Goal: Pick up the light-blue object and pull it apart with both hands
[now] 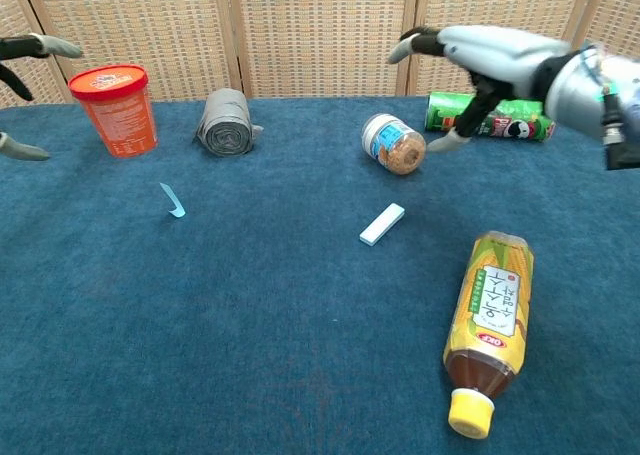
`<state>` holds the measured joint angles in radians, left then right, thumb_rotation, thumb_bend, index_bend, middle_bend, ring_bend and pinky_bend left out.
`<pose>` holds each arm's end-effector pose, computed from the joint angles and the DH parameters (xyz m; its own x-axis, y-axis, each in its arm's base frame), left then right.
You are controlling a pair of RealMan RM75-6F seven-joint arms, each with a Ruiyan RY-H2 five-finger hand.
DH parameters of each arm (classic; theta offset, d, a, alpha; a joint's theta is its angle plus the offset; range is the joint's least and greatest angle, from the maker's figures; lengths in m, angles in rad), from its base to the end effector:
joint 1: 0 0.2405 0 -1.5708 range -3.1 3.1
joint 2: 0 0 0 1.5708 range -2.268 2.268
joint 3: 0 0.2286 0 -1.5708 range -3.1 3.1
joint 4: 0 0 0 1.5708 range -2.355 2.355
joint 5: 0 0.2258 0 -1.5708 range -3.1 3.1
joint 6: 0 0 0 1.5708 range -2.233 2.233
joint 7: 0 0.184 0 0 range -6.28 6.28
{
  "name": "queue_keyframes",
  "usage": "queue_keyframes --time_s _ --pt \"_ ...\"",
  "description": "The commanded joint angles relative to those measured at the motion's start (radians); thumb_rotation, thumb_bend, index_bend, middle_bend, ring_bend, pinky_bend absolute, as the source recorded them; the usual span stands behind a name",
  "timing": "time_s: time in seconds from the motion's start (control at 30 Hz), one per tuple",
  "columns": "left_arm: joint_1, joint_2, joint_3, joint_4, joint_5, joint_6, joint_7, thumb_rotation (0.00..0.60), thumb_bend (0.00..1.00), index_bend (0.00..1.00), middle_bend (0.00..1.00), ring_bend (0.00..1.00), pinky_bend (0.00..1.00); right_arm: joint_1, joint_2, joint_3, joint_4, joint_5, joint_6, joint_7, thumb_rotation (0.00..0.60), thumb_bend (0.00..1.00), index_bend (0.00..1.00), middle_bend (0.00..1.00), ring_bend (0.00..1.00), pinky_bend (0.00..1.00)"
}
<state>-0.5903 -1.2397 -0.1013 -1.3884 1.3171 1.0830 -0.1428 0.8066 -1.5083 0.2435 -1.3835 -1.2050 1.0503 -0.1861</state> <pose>-0.2278 0.3775 0.0796 0.3608 0.1430 0.9216 0.9171 -0.2339 -0.3228 -0.0916 -0.4096 0.0062 0.3691 -0.0558 0.9277 -0.8575 -0.4055 0.3168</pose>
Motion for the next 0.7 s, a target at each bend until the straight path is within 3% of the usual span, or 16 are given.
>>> queue_keyframes --time_s 0.03,0.17,0.33,0.5,0.7 --pt "0.105 0.049 0.017 -0.042 0.006 0.126 -0.02 0.6 0.0 0.0 0.0 0.0 0.19 -0.131 0.115 -0.045 -0.045 -0.091 0.152 0.091 0.6 0.13 0.12 0.0 0.0 0.0" --pt "0.19 0.055 0.031 -0.046 0.011 0.224 -0.05 0.6 0.0 0.0 0.0 0.0 0.15 -0.234 0.169 -0.09 0.008 -0.139 0.242 0.207 0.6 0.12 0.12 0.0 0.0 0.0" --pt "0.282 0.049 0.04 -0.07 0.0 0.323 -0.059 0.6 0.0 0.0 0.0 0.0 0.04 -0.334 0.193 -0.141 0.069 -0.156 0.303 0.267 0.6 0.0 0.11 0.0 0.0 0.0" --pt "0.364 0.038 0.063 -0.103 0.017 0.411 -0.061 0.6 0.0 0.0 0.0 0.0 0.0 -0.447 0.224 -0.186 -0.002 -0.204 0.431 0.302 0.6 0.0 0.07 0.0 0.0 0.0" --pt "0.414 0.056 0.085 -0.158 0.048 0.462 0.048 0.6 0.0 0.0 0.0 0.0 0.0 -0.54 0.247 -0.23 -0.085 -0.265 0.533 0.262 0.6 0.0 0.05 0.0 0.0 0.0"
